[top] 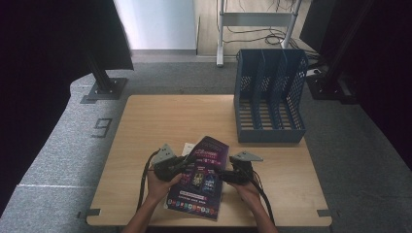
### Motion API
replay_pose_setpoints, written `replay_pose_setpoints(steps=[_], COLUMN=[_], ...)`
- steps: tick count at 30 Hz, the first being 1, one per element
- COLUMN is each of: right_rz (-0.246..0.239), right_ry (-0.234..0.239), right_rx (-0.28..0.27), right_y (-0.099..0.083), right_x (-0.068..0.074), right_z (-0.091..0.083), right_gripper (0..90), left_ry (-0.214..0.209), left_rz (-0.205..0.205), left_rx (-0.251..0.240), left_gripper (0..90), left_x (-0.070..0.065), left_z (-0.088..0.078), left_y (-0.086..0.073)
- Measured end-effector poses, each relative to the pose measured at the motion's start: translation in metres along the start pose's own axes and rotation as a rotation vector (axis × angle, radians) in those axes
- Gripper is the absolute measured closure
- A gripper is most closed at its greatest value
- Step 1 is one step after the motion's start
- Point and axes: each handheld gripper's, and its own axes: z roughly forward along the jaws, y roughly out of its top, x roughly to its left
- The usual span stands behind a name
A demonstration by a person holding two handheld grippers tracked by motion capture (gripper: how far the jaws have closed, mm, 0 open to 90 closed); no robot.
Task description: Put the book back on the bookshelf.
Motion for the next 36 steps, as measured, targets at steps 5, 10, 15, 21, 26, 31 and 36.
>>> replay_pose_setpoints(steps=[5,10,15,21,26,31,36], right_rz=[0.021,0.012,0.012,0.029,0.045,0.06,0.051], right_ry=[0.017,0.039,0.063,0.11,0.104,0.095,0.084], right_rx=[-0.004,-0.016,-0.023,-0.007,0.004,0.014,0.013], right_y=[0.0,0.0,0.0,-0.001,-0.002,-0.002,-0.002], right_x=[-0.004,-0.002,0.001,0.0,-0.002,-0.003,-0.002], right_z=[0.002,0.004,0.006,0.011,0.013,0.012,0.01], right_gripper=[18.9,17.0,15.1,13.0,13.5,15.7,18.3], left_ry=[-0.008,-0.017,-0.017,-0.037,-0.043,-0.039,-0.029], left_rz=[0.004,0.006,0.018,0.004,-0.001,-0.037,-0.065], left_rx=[-0.011,-0.025,-0.036,-0.04,-0.03,-0.009,0.024], left_gripper=[86.3,86.3,86.3,86.3,86.3,86.3,86.2], left_x=[-0.002,-0.004,-0.006,-0.005,-0.004,0.005,0.013], left_z=[-0.004,-0.008,-0.013,-0.013,-0.011,-0.007,-0.001], left_y=[0.003,0.006,0.008,0.008,0.006,0.001,-0.005])
